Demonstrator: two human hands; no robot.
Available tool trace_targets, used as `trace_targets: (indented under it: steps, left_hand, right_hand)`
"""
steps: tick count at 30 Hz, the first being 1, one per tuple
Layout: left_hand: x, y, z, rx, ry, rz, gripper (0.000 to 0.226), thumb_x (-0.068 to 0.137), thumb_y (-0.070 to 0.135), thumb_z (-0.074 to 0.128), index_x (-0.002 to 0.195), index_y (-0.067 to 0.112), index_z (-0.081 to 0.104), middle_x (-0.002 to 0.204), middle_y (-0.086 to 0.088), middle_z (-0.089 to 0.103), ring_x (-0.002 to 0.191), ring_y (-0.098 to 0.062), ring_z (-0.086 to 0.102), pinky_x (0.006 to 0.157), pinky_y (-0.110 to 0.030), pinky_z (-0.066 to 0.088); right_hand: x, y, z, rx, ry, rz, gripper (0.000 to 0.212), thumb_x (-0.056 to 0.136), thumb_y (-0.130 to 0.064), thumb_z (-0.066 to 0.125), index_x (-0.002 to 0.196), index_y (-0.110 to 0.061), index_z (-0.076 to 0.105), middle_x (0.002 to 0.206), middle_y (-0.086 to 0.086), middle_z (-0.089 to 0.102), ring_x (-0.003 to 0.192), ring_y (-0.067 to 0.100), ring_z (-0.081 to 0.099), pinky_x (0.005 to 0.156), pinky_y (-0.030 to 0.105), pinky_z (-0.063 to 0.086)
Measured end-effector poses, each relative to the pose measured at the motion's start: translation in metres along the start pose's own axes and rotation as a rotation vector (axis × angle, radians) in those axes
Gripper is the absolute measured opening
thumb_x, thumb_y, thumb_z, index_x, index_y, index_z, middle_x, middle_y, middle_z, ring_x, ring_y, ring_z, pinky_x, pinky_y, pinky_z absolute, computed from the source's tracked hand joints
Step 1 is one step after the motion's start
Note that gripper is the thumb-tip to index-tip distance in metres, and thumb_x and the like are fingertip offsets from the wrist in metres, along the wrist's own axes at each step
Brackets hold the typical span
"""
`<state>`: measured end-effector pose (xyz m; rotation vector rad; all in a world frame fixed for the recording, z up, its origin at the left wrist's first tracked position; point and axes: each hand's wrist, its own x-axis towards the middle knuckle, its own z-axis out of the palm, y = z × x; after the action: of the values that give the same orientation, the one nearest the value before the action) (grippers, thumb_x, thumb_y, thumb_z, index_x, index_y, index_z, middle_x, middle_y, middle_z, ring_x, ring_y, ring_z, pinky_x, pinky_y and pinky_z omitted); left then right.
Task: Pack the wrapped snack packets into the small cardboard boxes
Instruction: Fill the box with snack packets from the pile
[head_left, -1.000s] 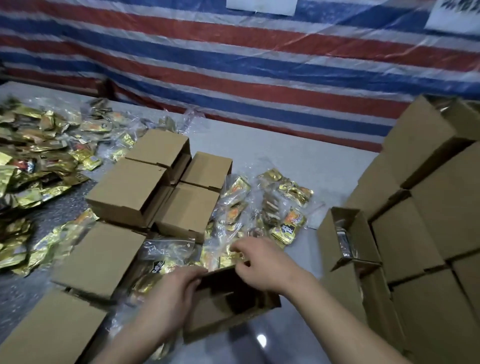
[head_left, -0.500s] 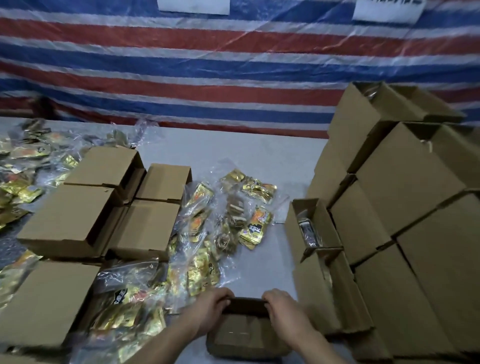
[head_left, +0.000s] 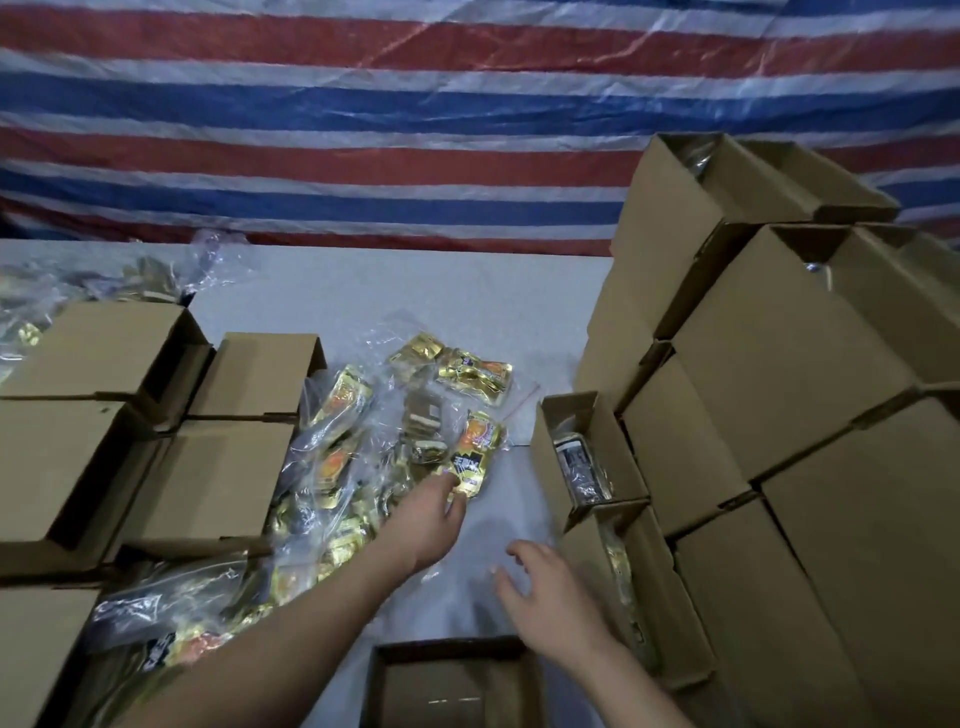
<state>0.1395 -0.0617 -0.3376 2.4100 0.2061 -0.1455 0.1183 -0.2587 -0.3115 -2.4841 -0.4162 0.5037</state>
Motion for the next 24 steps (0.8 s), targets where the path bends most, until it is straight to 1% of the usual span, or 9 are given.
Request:
trace_targets:
  steps: [3,6,10,13,16,18,21,23,24]
  left_hand:
    - [0.056,0.011,0.021,0.113,-0.110,-0.098,0.046,0.097,0.031,0.051,0.136,0.005,0.045,0.130,-0.018,0.056,0.116,-0.034,0.056,0.094,-0.036,0.045]
    - [0.098,0.009,0.042,0.196,-0.175,-0.178,0.056,0.095,0.035,0.056,0.137,0.003,0.039,0.136,-0.020,0.050,0.120,-0.036,0.053,0.099,-0.041,0.047]
    - [0.133,-0.011,0.072,0.274,-0.162,-0.235,0.069,0.089,0.038,0.063,0.141,0.005,0.033,0.144,-0.018,0.042,0.130,-0.034,0.045,0.107,-0.042,0.043]
    - [0.156,-0.016,0.090,0.398,-0.142,-0.255,0.094,0.085,0.046,0.067,0.152,0.004,0.015,0.151,-0.020,0.035,0.138,-0.035,0.036,0.110,-0.041,0.039]
    - [0.166,-0.016,0.094,0.586,-0.131,-0.279,0.101,0.085,0.043,0.064,0.154,0.003,0.002,0.144,-0.021,0.044,0.132,-0.035,0.042,0.105,-0.039,0.041]
    - [0.166,-0.017,0.094,0.646,-0.141,-0.277,0.096,0.085,0.035,0.059,0.154,0.001,0.001,0.141,-0.020,0.048,0.129,-0.034,0.045,0.107,-0.039,0.040]
    - [0.149,-0.016,0.108,0.621,-0.225,-0.282,0.102,0.076,0.040,0.063,0.153,0.003,0.007,0.145,-0.018,0.042,0.136,-0.033,0.037,0.112,-0.038,0.035]
    - [0.128,-0.011,0.108,0.596,-0.269,-0.299,0.105,0.072,0.046,0.064,0.153,0.006,0.010,0.150,-0.017,0.037,0.139,-0.033,0.032,0.113,-0.040,0.032]
    - [0.124,-0.007,0.107,0.539,-0.281,-0.316,0.103,0.070,0.050,0.064,0.151,0.008,0.015,0.148,-0.015,0.039,0.137,-0.032,0.035,0.111,-0.041,0.034]
  right_hand:
    - [0.014,-0.004,-0.006,0.142,0.031,0.111,0.035,0.095,-0.039,0.057,0.124,-0.020,0.061,0.121,-0.003,0.061,0.112,0.011,0.058,0.093,0.021,0.042]
    - [0.022,-0.001,-0.008,0.238,0.044,0.190,0.027,0.093,-0.040,0.060,0.116,-0.026,0.064,0.110,-0.007,0.065,0.103,0.009,0.061,0.091,0.025,0.048]
    - [0.024,0.004,-0.002,0.309,0.075,0.256,0.023,0.091,-0.029,0.068,0.113,-0.020,0.068,0.104,-0.002,0.066,0.092,0.009,0.062,0.077,0.009,0.042]
    - [0.026,0.007,0.000,0.362,0.130,0.295,0.026,0.088,-0.018,0.071,0.113,-0.023,0.070,0.099,0.007,0.068,0.083,0.011,0.061,0.077,0.009,0.043]
    - [0.031,0.004,-0.004,0.306,0.130,0.351,0.021,0.089,-0.014,0.072,0.110,-0.013,0.073,0.100,0.009,0.070,0.068,-0.001,0.053,0.073,0.008,0.041]
    - [0.033,0.001,-0.007,0.295,0.083,0.349,0.022,0.093,-0.018,0.067,0.114,-0.017,0.072,0.102,0.006,0.069,0.059,-0.005,0.052,0.072,0.006,0.039]
    - [0.033,0.000,-0.016,0.240,0.079,0.323,0.017,0.095,-0.029,0.058,0.106,-0.026,0.071,0.099,-0.006,0.069,0.072,-0.006,0.055,0.075,0.002,0.038]
    - [0.033,-0.004,-0.019,0.301,0.029,0.343,0.014,0.095,-0.023,0.058,0.103,-0.021,0.070,0.086,-0.006,0.065,0.066,-0.007,0.053,0.070,0.003,0.038]
    - [0.039,0.000,-0.020,0.341,0.031,0.345,0.011,0.095,-0.021,0.058,0.100,-0.020,0.068,0.081,-0.007,0.060,0.063,-0.009,0.052,0.066,0.003,0.038]
